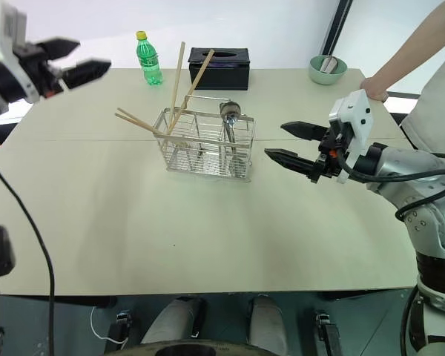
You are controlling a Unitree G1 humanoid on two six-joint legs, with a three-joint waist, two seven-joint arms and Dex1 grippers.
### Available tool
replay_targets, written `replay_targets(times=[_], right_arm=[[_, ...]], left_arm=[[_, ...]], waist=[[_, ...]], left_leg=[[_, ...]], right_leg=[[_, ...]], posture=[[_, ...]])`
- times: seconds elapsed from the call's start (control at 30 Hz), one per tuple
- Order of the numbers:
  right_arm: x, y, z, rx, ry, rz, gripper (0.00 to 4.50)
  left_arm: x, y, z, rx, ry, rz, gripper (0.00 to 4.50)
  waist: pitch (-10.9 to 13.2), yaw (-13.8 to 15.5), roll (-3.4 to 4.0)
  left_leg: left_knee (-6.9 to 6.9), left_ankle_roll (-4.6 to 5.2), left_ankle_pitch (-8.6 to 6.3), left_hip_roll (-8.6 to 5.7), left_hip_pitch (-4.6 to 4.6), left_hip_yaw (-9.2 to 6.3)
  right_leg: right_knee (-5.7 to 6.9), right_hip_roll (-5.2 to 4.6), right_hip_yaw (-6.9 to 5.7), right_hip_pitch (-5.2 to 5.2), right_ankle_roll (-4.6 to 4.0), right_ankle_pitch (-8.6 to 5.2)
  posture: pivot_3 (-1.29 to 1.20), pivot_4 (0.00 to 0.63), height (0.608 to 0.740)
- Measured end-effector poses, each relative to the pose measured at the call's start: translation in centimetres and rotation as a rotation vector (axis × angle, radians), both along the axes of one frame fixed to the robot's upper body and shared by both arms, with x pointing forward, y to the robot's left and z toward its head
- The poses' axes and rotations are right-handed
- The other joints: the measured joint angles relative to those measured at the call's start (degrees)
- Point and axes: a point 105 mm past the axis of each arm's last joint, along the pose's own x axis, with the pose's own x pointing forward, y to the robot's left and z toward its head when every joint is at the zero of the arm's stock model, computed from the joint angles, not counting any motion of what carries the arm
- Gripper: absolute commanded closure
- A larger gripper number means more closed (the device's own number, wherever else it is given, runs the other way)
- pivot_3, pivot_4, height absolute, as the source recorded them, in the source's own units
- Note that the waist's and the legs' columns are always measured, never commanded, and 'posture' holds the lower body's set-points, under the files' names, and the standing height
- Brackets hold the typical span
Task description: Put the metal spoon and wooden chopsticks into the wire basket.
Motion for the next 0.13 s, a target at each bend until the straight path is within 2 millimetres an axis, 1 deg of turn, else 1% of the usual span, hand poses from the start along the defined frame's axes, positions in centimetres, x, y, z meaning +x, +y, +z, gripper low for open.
replay_targets(times=[0.07,0.13], right_arm=[[0.0,0.0,-0.2,-0.008,0.004,0.008,1.11],[0.0,0.1,-0.4,-0.016,0.010,0.017,1.11]], left_arm=[[-0.7,-0.2,-1.7,0.046,0.035,-0.019,0.07],[-1.1,-0.4,-2.8,0.064,0.060,-0.030,0.07]], waist=[[0.00,0.02,0.01],[0.00,0.00,0.00]], left_leg=[[0.00,0.00,0.00,0.00,0.00,0.00],[0.01,0.00,0.00,0.00,-0.01,0.00]], right_leg=[[-0.01,-0.06,0.03,0.01,0.00,0.00],[-0.01,-0.08,0.02,0.01,-0.01,0.00]], posture=[[0.00,0.150,0.661],[0.00,0.150,0.661]])
